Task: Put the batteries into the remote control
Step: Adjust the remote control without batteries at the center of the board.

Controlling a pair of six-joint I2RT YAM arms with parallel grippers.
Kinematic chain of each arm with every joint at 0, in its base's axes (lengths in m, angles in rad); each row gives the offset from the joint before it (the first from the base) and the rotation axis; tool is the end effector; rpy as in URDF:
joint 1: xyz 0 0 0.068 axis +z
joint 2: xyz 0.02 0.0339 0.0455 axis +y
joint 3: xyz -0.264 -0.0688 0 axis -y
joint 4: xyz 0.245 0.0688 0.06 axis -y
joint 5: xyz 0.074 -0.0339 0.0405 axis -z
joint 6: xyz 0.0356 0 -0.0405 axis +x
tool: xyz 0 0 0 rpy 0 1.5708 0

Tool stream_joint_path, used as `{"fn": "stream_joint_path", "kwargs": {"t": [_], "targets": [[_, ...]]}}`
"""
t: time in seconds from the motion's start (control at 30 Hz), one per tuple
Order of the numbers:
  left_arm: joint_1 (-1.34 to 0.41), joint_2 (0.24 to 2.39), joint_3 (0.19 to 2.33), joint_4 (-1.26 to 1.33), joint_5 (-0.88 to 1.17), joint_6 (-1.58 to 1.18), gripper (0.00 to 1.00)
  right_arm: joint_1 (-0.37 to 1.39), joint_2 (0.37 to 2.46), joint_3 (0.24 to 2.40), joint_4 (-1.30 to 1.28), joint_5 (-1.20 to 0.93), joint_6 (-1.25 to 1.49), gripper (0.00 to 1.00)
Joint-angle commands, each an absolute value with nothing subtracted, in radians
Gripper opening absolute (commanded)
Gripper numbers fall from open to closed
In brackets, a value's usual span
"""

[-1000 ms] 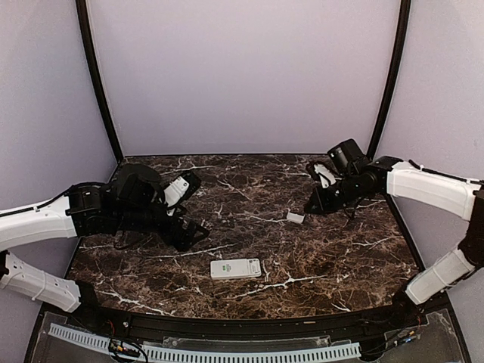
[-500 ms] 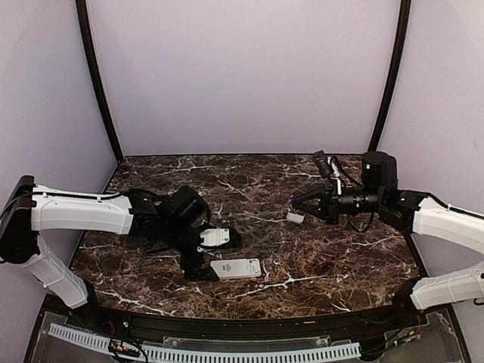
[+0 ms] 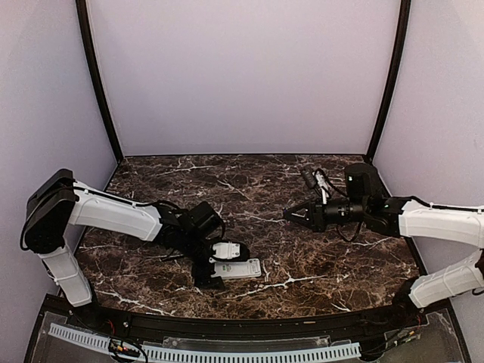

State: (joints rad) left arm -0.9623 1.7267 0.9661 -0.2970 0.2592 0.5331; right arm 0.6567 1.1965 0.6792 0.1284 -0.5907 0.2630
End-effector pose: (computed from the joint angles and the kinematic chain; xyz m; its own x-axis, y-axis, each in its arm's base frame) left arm 0.1829 -0.2785 0.1544 0.0107 0.8440 -0.5363 0.9981 0.0237 0.0572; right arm 0.1953 0.1756 0.2509 -0.5279 -0.1343 -0.8386 -0.8057 0.3916 0.4445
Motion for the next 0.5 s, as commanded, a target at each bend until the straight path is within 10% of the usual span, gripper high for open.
{"fn": "stream_joint_path", "kwargs": {"t": [0.0, 0.47], "targets": [[-0.965, 1.747, 0.974, -0.264, 0.232, 0.51, 0.94, 0.715, 1.239, 0.694, 0.137, -0.481, 0.338, 0.0], [-0.998, 1.813, 1.009, -0.272, 0.294, 0.445, 0.55, 0.76, 1.219, 0.645, 0.097, -0.341, 0.494, 0.0]]}}
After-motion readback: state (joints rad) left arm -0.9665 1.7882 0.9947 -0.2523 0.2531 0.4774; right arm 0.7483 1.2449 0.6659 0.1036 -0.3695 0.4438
